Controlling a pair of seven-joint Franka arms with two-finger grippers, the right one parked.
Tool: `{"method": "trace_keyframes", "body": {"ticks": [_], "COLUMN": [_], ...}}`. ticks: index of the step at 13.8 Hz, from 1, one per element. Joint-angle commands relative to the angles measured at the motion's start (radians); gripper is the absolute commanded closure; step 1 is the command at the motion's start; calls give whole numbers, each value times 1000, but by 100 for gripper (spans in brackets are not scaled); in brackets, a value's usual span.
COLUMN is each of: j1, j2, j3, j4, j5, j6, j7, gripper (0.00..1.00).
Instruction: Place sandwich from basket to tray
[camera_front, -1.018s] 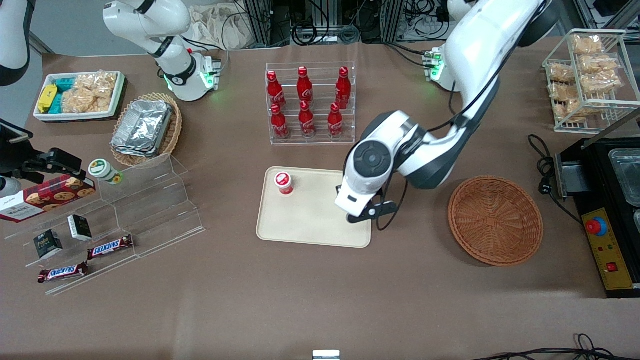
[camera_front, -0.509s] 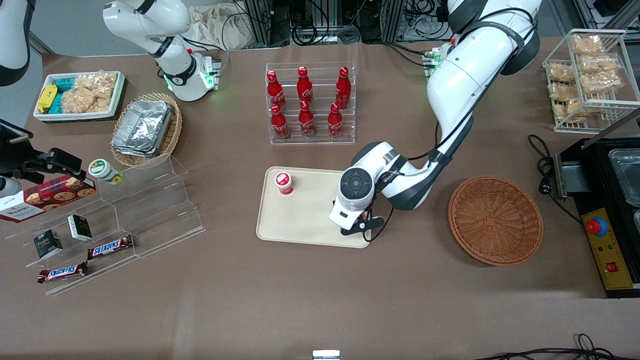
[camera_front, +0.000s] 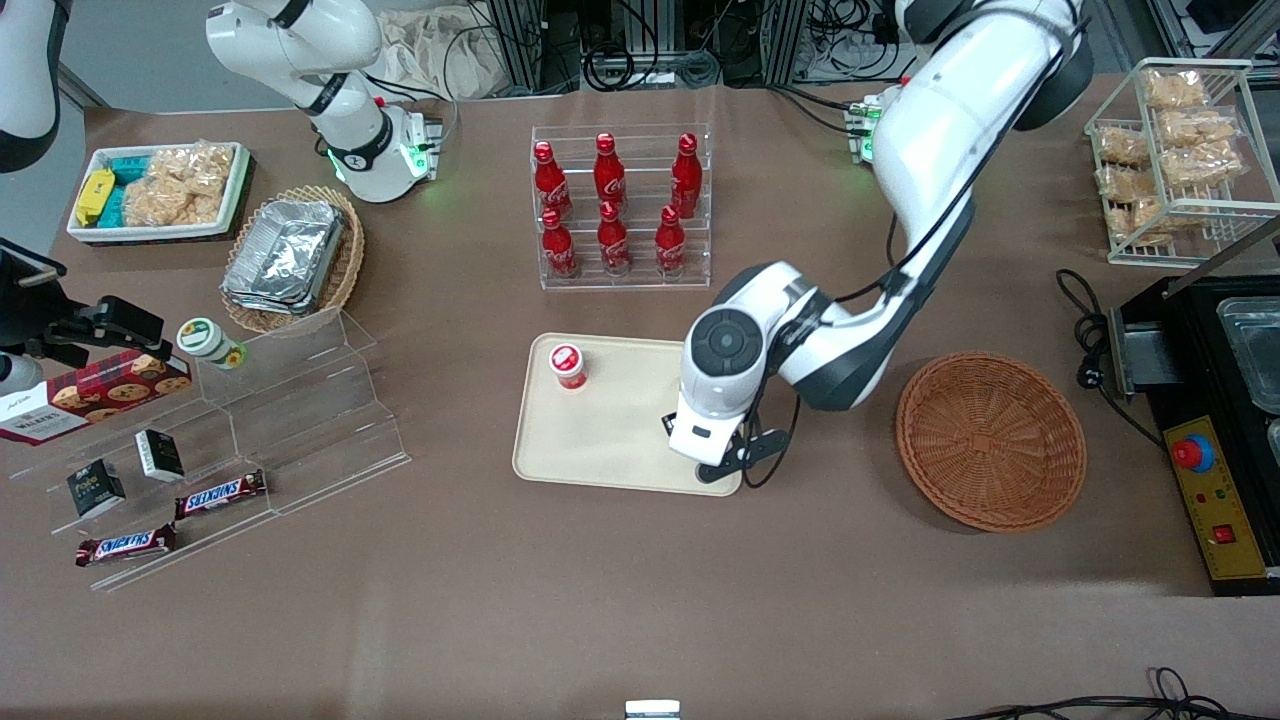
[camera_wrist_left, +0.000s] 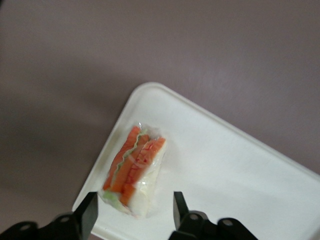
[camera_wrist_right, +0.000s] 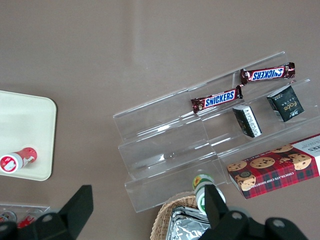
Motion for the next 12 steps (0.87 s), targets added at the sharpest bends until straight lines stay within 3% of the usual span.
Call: {"method": "trace_keyframes", "body": {"ticks": [1,3,6,9,12], "j1": [46,86,205,331,442], "j2": [-202,-320,-446,-499,-512], "j3": [1,0,0,0,1], "j4": [-38,-36,-44,-44,-52], "j5": [2,-7,-114,-202,-235], "j6": [-118,-236,-292,-353,-367], "j7": [-62,-47,69,253,457], "gripper": [0,0,0,0,0]}}
